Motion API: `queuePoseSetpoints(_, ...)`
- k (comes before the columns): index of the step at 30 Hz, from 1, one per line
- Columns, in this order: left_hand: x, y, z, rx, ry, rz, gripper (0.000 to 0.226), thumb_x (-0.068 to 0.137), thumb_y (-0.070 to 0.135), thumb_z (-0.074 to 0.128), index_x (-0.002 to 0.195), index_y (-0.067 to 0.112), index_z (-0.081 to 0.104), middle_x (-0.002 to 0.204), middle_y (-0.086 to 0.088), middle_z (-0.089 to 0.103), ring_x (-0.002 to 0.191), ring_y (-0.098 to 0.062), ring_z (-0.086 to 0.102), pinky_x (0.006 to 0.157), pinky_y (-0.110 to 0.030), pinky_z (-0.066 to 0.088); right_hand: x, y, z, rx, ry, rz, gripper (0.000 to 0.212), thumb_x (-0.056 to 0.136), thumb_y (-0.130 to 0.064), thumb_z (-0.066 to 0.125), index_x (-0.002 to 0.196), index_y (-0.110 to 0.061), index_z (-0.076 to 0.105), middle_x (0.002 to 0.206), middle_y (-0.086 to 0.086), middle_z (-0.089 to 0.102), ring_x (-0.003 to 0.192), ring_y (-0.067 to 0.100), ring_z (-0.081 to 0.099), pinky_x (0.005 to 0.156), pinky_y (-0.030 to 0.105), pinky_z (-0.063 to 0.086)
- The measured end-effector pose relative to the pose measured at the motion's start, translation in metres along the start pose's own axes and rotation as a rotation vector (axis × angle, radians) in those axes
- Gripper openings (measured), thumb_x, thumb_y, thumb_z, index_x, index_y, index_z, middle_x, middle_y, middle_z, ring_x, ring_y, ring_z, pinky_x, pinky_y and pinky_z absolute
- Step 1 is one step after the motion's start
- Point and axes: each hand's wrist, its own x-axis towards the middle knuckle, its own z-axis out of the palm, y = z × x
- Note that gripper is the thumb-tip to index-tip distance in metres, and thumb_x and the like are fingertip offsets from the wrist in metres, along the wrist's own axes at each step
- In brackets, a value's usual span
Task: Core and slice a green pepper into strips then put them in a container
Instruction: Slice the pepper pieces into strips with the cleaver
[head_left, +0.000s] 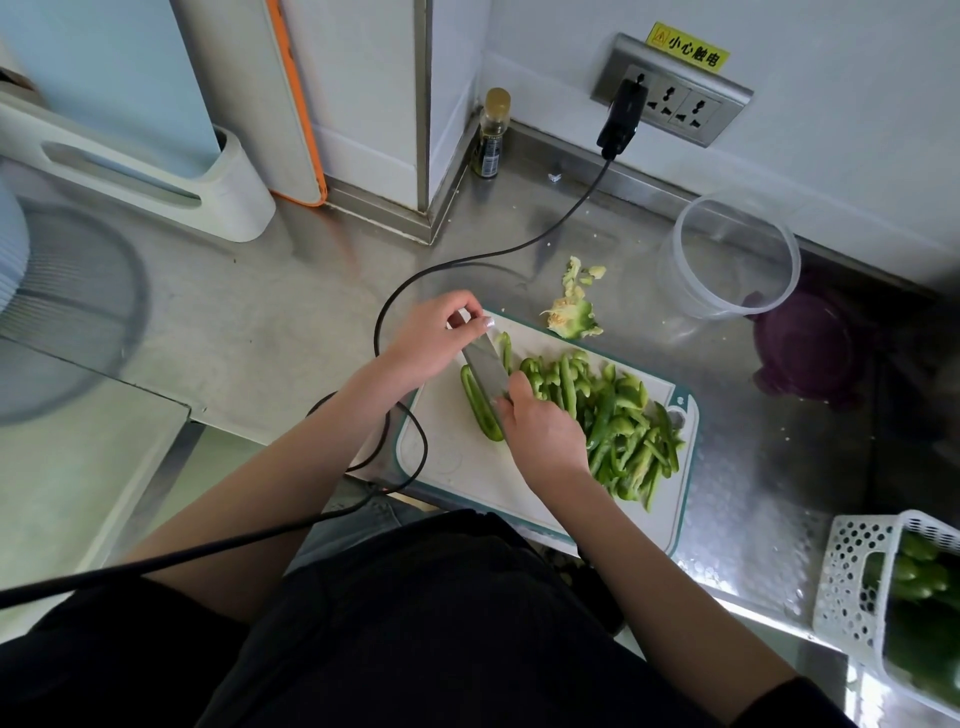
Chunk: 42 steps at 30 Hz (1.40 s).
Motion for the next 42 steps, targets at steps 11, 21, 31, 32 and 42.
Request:
queuePoseSetpoints(11,-0.004,-0.001,0.002,0.031,0.008,-0.057,0.021,0.095,0.028,0.054,0.097,0.007,0.059,0.074,-0.002,0.057,0.06,-0.007,0.046,0.059,-0.024,0.038,0.002,0.002,0.002,-0.097,-0.013,-0.048,0.029,0.104,-0.032,0.027,0.124,-0.011,0.035,0.078,0.011,0.064,0.061,0.03,0.058,0.05,0.031,0.04)
queuePoseSetpoints(21,-0.014,-0.01,0.0,-0.014,0.017,-0.095,0.021,0.095,0.026,0.053,0.097,0.005,0.059,0.07,-0.002,0.054,0.057,-0.007,0.044,0.056,-0.02,0.036,0.001,-0.003,0.005,-0.124,-0.051,-0.096,0.03,0.105,-0.031,0.026,0.125,-0.01,0.034,0.082,0.012,0.066,0.068,0.033,0.064,0.053,0.032,0.041)
queuePoseSetpoints(31,-0.012,-0.013,0.001,-0.035,-0.003,-0.112,0.019,0.096,0.026,0.052,0.093,0.009,0.058,0.068,-0.003,0.053,0.054,-0.01,0.044,0.052,-0.02,0.036,0.005,0.0,0.01,-0.157,-0.023,-0.087,0.031,0.105,-0.033,0.025,0.125,-0.012,0.034,0.081,0.009,0.066,0.067,0.031,0.065,0.051,0.03,0.041)
queuePoseSetpoints(32,-0.012,-0.013,0.001,-0.042,-0.012,-0.116,0.017,0.096,0.026,0.052,0.091,0.011,0.057,0.067,-0.002,0.052,0.053,-0.011,0.043,0.051,-0.02,0.036,0.004,0.0,0.012,-0.173,-0.016,-0.089,0.032,0.105,-0.033,0.024,0.126,-0.012,0.034,0.08,0.009,0.066,0.066,0.03,0.065,0.049,0.029,0.04)
queuePoseSetpoints(42,-0.02,-0.013,0.003,-0.06,-0.033,-0.119,0.018,0.099,0.019,0.043,0.084,0.011,0.048,0.066,-0.006,0.048,0.055,-0.015,0.042,0.055,-0.027,0.039,-0.001,-0.008,0.015,-0.259,-0.033,-0.119,0.029,0.102,-0.013,0.037,0.129,-0.01,0.025,0.082,0.005,0.066,0.064,0.027,0.062,0.047,0.029,0.036)
